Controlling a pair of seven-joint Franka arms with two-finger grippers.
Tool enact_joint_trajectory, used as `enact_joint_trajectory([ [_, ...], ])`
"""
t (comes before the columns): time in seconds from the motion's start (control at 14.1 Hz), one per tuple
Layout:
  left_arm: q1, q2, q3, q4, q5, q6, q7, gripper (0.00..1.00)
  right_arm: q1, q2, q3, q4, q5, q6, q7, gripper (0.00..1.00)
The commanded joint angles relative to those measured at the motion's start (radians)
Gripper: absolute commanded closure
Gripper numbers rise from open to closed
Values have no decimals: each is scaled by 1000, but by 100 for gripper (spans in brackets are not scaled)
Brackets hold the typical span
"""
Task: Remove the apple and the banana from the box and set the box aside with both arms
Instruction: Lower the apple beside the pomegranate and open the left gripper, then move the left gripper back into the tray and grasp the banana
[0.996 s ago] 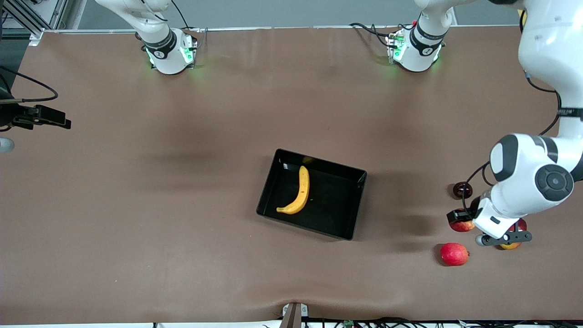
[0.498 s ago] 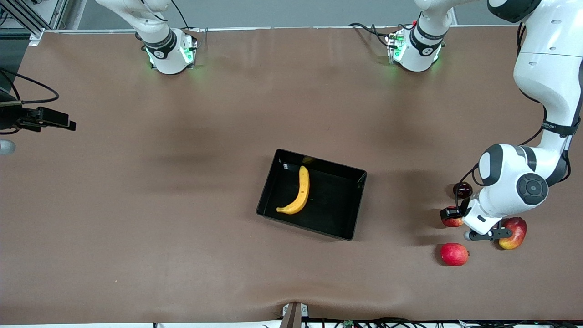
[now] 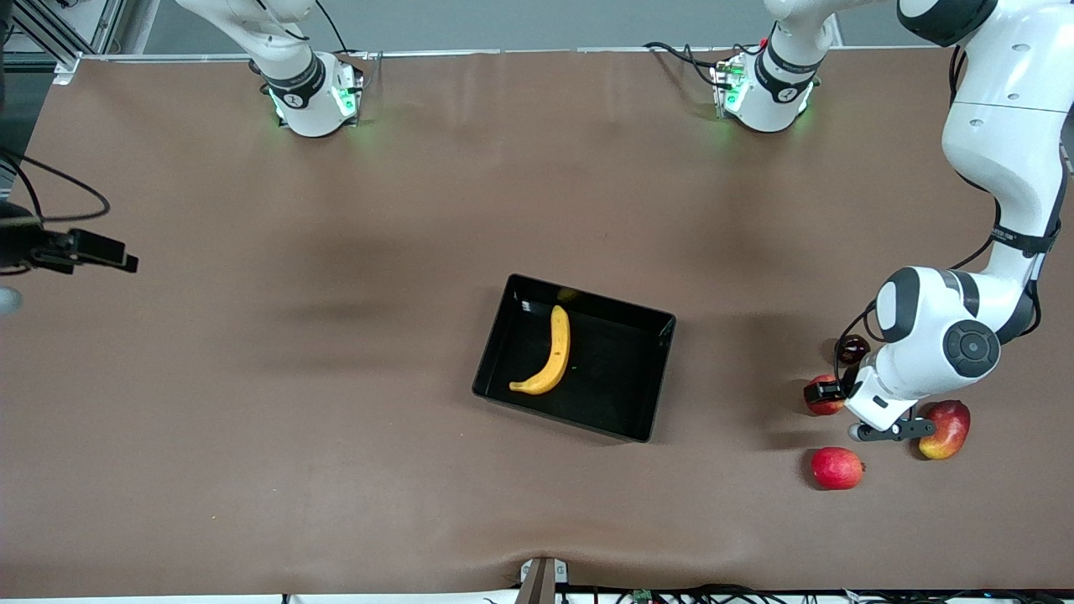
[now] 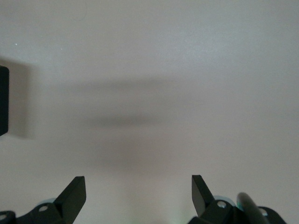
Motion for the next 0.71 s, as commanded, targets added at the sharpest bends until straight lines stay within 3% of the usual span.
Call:
enact_joint_trajectory([
  [0.0,4,-29,-14,-3,13,9,-15,0,-7,20,8,14,19,13,-6,0],
  [0.14,-4,-84,-27,-10,2,-17,-21,0,-8,32,8,14,20,26,-6,0],
  [0.36,-4,-178,-106,-6,0,-139,-55,0,2,49,10,14,23,26,5,0],
  [0.64,-33,-198,-289,-1,10,-212,-314,0,18,61,10,12,74,26,12,0],
])
